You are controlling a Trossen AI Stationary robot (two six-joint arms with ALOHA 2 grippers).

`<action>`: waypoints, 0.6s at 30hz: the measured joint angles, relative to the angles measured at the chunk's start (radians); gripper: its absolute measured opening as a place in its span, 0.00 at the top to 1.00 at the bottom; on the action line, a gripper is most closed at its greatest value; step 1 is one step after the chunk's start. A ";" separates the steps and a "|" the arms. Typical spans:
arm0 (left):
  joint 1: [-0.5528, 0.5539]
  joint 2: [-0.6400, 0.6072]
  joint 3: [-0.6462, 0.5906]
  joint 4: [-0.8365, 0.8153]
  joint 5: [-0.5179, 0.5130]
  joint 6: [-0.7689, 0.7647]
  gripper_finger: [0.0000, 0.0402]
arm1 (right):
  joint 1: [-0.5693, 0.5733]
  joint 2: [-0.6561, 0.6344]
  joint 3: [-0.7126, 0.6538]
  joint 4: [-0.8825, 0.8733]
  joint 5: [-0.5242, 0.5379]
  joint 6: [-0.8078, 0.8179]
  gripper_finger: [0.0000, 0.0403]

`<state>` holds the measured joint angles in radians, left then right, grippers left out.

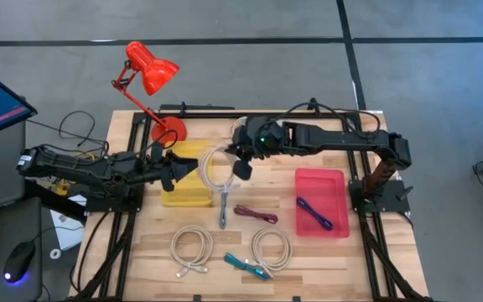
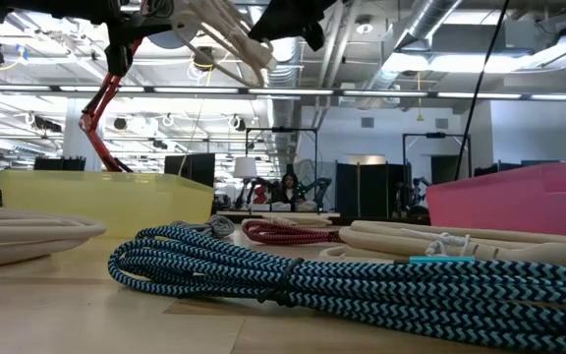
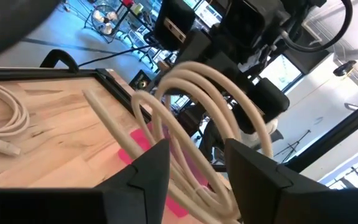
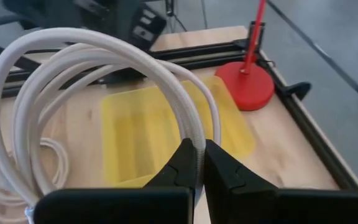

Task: Pick & Place USB Port
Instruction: Put the brown HDMI cable into the yellow bin

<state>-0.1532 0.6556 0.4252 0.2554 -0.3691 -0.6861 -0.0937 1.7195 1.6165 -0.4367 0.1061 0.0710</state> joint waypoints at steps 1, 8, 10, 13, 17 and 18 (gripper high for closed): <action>0.000 0.000 0.000 0.000 0.000 0.000 0.62 | 0.003 0.000 0.000 0.000 -0.009 0.000 1.00; 0.000 0.000 0.000 0.000 0.000 0.000 0.62 | 0.002 0.000 0.000 -0.004 -0.108 0.000 1.00; 0.000 0.000 0.000 0.000 0.000 0.000 0.62 | 0.002 0.000 0.000 -0.005 -0.137 -0.001 1.00; 0.000 0.000 0.000 0.000 0.000 0.000 0.62 | 0.002 0.000 0.000 -0.006 -0.163 -0.002 1.00; 0.000 0.000 0.000 0.000 0.000 0.000 0.62 | 0.002 -0.002 0.000 -0.018 -0.163 -0.020 1.00; 0.000 0.000 0.000 0.000 0.000 0.000 0.62 | 0.002 -0.007 0.000 -0.029 -0.162 -0.024 1.00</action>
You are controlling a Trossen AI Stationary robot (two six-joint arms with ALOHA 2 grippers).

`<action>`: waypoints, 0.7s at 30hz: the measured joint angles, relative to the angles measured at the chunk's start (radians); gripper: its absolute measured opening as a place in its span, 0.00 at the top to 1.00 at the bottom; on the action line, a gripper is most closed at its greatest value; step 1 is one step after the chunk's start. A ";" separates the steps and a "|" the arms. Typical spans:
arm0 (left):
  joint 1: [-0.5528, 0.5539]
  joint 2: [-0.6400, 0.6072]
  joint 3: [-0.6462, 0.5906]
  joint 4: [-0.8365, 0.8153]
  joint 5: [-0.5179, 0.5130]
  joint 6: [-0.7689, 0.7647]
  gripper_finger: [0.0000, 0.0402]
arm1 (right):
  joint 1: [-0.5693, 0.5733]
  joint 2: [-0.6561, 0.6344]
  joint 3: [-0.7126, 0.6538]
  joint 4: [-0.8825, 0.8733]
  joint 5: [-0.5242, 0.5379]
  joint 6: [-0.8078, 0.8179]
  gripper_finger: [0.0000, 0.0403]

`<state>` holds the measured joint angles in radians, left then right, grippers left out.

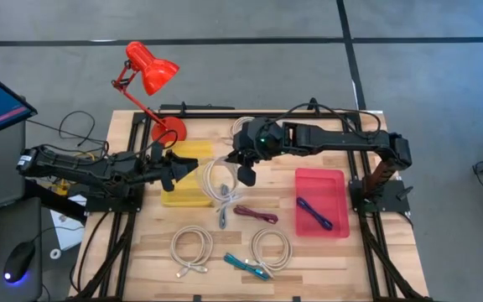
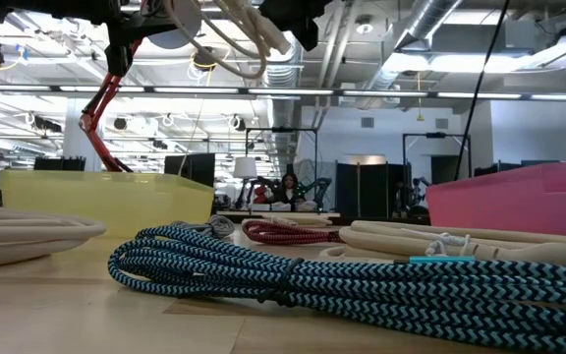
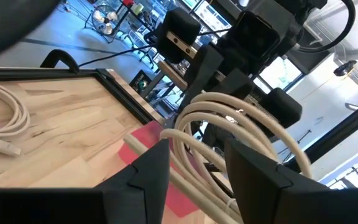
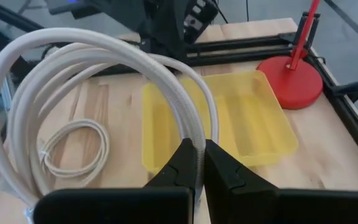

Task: Pick & Place USB Port
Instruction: Put the brown HDMI cable into the yellow bin

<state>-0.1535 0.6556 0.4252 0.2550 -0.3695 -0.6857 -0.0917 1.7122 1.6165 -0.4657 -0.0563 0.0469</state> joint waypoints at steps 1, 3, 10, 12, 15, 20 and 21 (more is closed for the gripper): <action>0.000 0.000 0.000 0.000 0.000 0.000 0.62 | 0.000 -0.005 0.000 -0.010 0.000 -0.002 1.00; 0.000 0.000 0.000 0.000 0.000 0.000 0.62 | 0.000 -0.013 0.000 -0.002 0.001 -0.004 1.00; 0.000 0.000 0.000 0.000 -0.001 -0.005 0.62 | -0.009 -0.054 0.001 0.034 0.013 -0.009 1.00; 0.000 0.000 0.000 0.003 -0.001 -0.006 0.62 | -0.007 -0.053 0.000 0.034 0.015 -0.017 1.00; 0.000 0.000 0.000 0.013 0.000 -0.021 0.62 | -0.008 -0.039 0.000 0.038 0.019 -0.020 1.00; 0.000 0.000 0.000 0.032 0.005 -0.038 0.62 | -0.005 -0.021 0.001 0.084 0.035 -0.022 1.00; 0.000 0.000 0.000 0.036 0.015 -0.038 0.62 | -0.004 -0.018 0.000 0.087 0.035 -0.022 1.00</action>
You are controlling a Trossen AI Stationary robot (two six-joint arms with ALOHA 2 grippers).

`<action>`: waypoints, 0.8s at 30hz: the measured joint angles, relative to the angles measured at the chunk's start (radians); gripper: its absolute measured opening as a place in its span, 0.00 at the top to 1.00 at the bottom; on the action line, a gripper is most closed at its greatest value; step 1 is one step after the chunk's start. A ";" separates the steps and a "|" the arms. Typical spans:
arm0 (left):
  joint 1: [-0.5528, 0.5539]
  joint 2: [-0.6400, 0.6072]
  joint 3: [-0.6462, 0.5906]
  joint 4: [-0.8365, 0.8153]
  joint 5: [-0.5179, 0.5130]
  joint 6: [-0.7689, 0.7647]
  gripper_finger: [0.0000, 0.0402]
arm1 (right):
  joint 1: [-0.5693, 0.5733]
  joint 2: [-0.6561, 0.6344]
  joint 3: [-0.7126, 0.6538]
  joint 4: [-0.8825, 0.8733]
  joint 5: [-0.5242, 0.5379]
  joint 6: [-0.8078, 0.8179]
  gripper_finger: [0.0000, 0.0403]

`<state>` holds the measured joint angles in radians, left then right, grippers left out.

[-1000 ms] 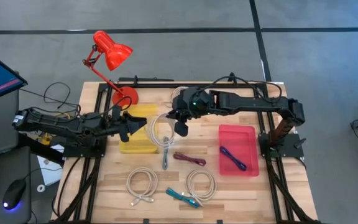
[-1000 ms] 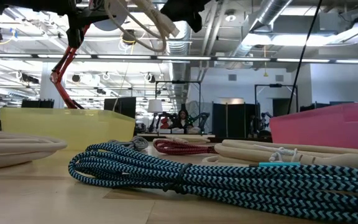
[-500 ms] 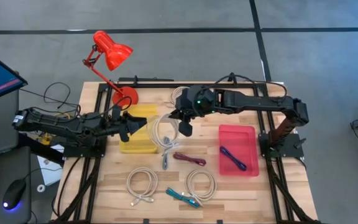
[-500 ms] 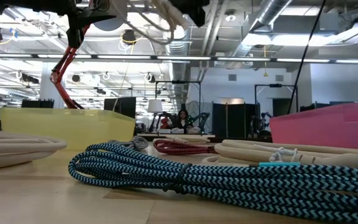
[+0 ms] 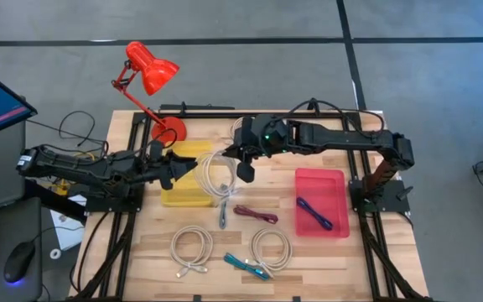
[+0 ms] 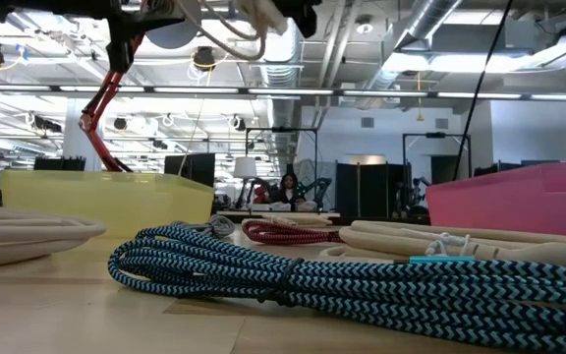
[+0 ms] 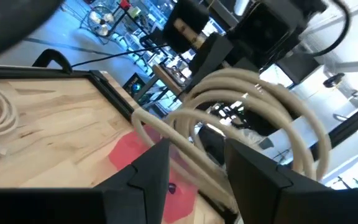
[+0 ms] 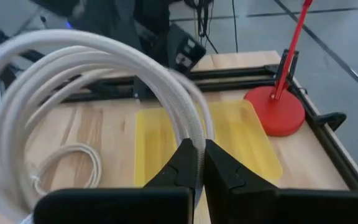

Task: Pick & Place USB Port
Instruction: Put the brown HDMI cable into the yellow bin

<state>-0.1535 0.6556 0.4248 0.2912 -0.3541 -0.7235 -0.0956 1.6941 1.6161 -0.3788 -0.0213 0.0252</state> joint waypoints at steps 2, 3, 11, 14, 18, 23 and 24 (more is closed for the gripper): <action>0.000 0.001 0.000 0.004 0.024 0.000 0.62 | -0.002 0.002 -0.001 0.025 0.002 -0.002 1.00; 0.000 0.001 0.000 0.007 0.033 0.000 0.62 | -0.004 0.003 -0.001 0.038 0.002 -0.002 1.00; 0.000 0.002 0.000 0.018 0.035 0.003 0.64 | -0.014 0.013 0.000 0.054 0.021 -0.001 1.00; 0.000 0.002 0.000 0.018 0.034 0.003 0.70 | -0.017 0.014 0.000 0.054 0.028 -0.001 1.00; 0.000 0.002 0.000 0.022 0.034 0.005 0.83 | -0.018 0.013 0.000 0.062 0.030 -0.003 1.00; 0.000 0.002 0.000 0.023 0.035 0.035 0.97 | -0.018 0.013 0.000 0.062 0.029 -0.003 0.98; 0.000 0.002 0.000 0.023 0.031 0.035 0.96 | -0.018 0.014 0.000 0.062 0.028 -0.003 0.97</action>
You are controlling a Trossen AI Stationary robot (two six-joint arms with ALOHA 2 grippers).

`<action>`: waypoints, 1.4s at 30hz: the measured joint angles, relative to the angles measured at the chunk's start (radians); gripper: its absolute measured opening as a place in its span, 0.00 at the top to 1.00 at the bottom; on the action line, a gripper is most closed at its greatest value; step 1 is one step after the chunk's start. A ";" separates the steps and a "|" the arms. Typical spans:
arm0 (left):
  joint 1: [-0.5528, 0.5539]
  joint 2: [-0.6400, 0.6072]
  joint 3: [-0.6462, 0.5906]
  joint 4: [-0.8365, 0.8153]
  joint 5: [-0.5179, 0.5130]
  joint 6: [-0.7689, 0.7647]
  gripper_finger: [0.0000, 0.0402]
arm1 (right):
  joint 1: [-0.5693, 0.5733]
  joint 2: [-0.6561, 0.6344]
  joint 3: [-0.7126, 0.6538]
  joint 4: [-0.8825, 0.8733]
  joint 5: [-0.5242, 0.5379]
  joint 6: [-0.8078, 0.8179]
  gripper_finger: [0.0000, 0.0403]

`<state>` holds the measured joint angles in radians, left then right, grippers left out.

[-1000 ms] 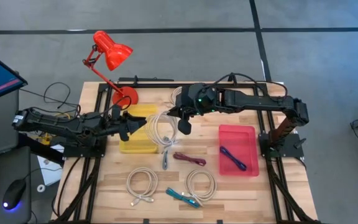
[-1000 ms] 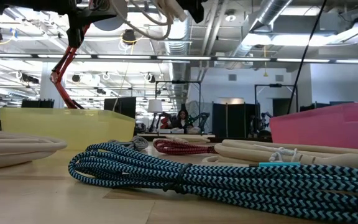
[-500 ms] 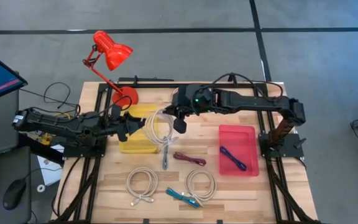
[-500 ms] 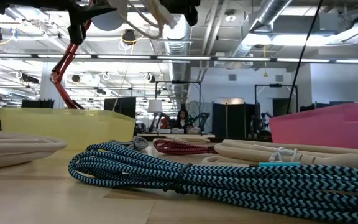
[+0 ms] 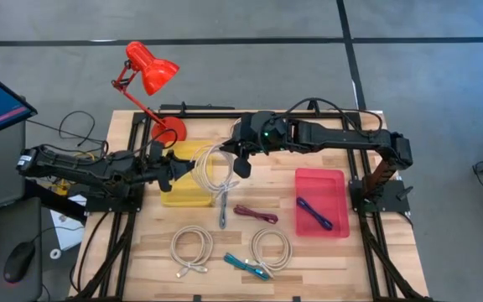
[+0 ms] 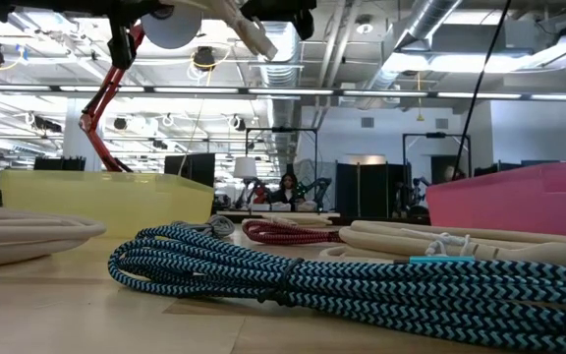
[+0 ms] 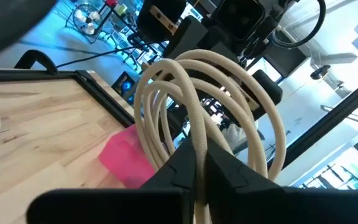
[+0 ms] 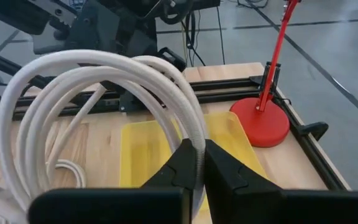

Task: Pick & Place USB Port
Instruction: Put the brown HDMI cable into the yellow bin

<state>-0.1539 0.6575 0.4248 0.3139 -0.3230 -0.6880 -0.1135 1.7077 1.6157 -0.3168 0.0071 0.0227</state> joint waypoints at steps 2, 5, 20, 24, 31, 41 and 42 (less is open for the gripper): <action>0.000 0.000 0.000 0.000 -0.012 0.007 0.96 | 0.000 0.000 0.000 0.000 -0.002 0.002 0.93; 0.000 0.000 0.000 -0.002 -0.021 0.055 0.97 | -0.003 -0.010 0.000 -0.020 -0.007 0.005 0.85; 0.000 -0.055 0.000 -0.173 -0.160 0.086 0.97 | -0.054 -0.157 0.001 -0.360 -0.007 0.000 0.56; 0.000 -0.089 0.000 -0.319 -0.224 0.048 0.97 | -0.078 -0.194 0.001 -0.406 -0.006 0.012 0.54; 0.000 -0.123 0.024 -0.479 -0.285 0.051 0.97 | -0.122 -0.238 0.001 -0.516 -0.002 0.022 0.58; 0.024 -0.078 0.148 -0.915 -0.334 -0.004 0.97 | -0.177 -0.266 0.001 -0.606 0.002 0.031 0.64; 0.032 -0.065 0.148 -0.930 -0.335 -0.001 0.97 | -0.180 -0.265 0.001 -0.605 0.002 0.031 0.64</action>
<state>-0.1222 0.5922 0.5728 -0.6163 -0.6583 -0.6895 -0.2931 1.4425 1.6165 -0.9223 0.0086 0.0532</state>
